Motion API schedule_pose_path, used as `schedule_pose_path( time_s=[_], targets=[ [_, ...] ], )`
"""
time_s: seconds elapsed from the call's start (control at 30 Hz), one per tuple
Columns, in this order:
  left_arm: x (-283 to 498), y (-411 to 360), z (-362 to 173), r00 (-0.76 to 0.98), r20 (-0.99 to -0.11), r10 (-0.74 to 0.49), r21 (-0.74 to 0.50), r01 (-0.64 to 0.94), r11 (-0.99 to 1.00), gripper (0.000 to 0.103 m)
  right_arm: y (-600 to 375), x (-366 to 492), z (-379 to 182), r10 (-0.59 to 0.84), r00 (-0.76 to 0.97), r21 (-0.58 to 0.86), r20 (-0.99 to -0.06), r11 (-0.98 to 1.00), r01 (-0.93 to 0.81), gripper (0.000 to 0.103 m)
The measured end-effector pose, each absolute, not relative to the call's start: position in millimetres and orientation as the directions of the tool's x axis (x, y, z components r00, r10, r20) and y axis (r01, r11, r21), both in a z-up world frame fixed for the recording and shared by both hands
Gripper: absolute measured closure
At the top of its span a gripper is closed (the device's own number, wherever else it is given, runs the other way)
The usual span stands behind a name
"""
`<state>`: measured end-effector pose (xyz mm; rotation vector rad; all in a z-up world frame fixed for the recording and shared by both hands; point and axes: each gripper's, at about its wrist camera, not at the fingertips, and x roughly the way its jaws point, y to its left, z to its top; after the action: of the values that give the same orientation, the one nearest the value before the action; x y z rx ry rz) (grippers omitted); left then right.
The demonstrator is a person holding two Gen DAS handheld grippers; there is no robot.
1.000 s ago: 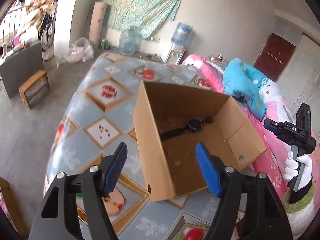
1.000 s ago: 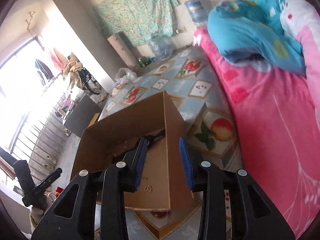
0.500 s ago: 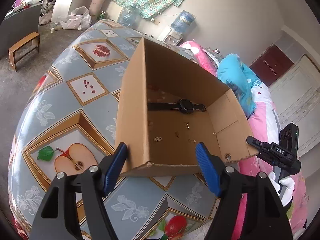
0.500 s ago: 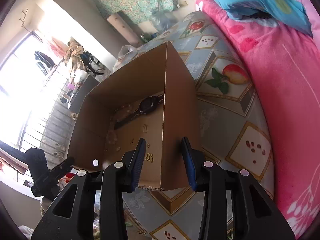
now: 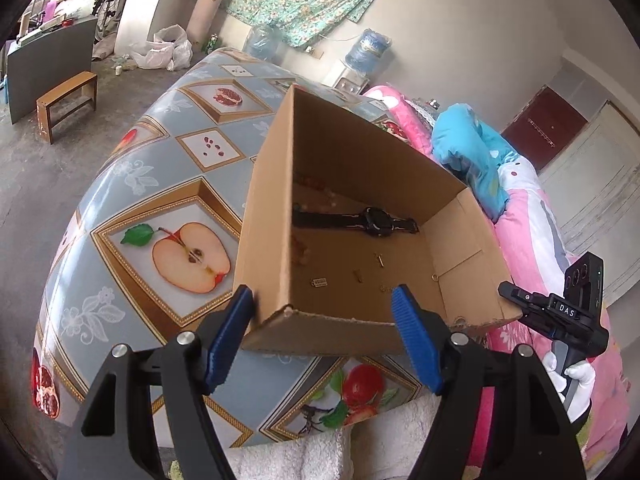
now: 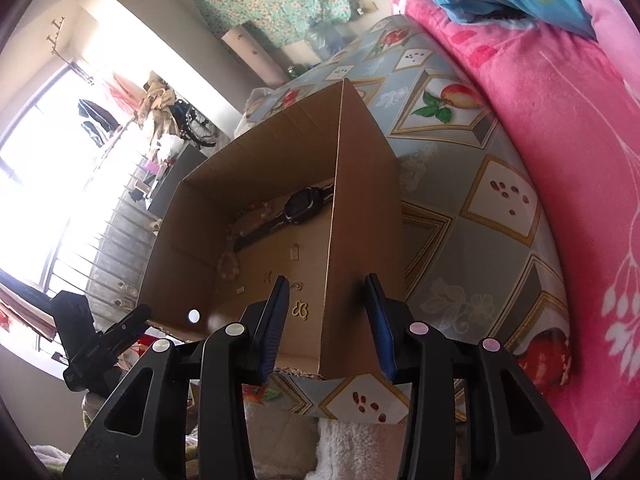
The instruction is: Organize jewelry
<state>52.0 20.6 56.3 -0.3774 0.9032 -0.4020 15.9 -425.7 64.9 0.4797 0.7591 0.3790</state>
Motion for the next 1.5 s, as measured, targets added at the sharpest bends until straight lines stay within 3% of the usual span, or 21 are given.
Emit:
schedule_pose_path(
  time_s=[0.1,0.2,0.4,0.57,0.67,0.77,1.0,1.27,1.5],
  targets=[
    [38.3,21.2,61.3,0.590,-0.666,-0.457,-0.447,0.174,0.877,0.033,-422.9,7.7,65.7,0.462,0.683,0.514,-0.566,0.845,-0.146,0.062],
    [21.4,19.7,73.3,0.666,-0.671,-0.328,-0.332,0.126,0.935,0.031,-421.9,-12.9,72.9,0.347,0.762,0.431,-0.547,0.897,-0.100,0.054],
    [-12.1,15.6,94.0,0.761,-0.625,-0.173,-0.185,0.071,0.980,0.005,-407.1,-70.4,82.7,0.086,0.903,0.243,-0.421,0.970,0.020,0.033],
    [-23.5,6.0,99.5,0.794,-0.598,-0.111,-0.137,0.035,0.990,0.005,-370.5,-104.2,79.2,-0.019,0.968,0.100,-0.251,0.994,0.045,0.011],
    [-26.6,-4.7,99.3,0.799,-0.591,-0.111,-0.111,0.055,0.992,0.005,-355.6,-112.8,75.9,0.023,0.980,0.106,-0.199,0.994,-0.001,0.008],
    [-31.5,-15.1,95.7,0.805,-0.581,-0.120,-0.085,0.088,0.993,0.005,-339.8,-107.8,69.7,0.097,0.967,0.119,-0.236,0.990,-0.070,0.008],
    [-19.0,-20.4,69.3,0.734,-0.666,-0.133,-0.127,0.063,0.990,0.005,-315.5,-57.0,45.4,0.193,0.864,0.138,-0.465,0.980,-0.145,0.008],
    [-18.1,-27.2,70.5,0.750,-0.651,-0.115,-0.086,0.078,0.993,0.005,-340.2,-39.5,61.6,0.221,0.847,0.293,-0.483,0.953,-0.082,0.008],
    [-16.8,-46.2,71.1,0.738,-0.657,-0.153,-0.062,0.150,0.987,0.005,-333.2,-46.8,55.5,0.208,0.830,0.264,-0.518,0.962,-0.076,0.008]
  ],
)
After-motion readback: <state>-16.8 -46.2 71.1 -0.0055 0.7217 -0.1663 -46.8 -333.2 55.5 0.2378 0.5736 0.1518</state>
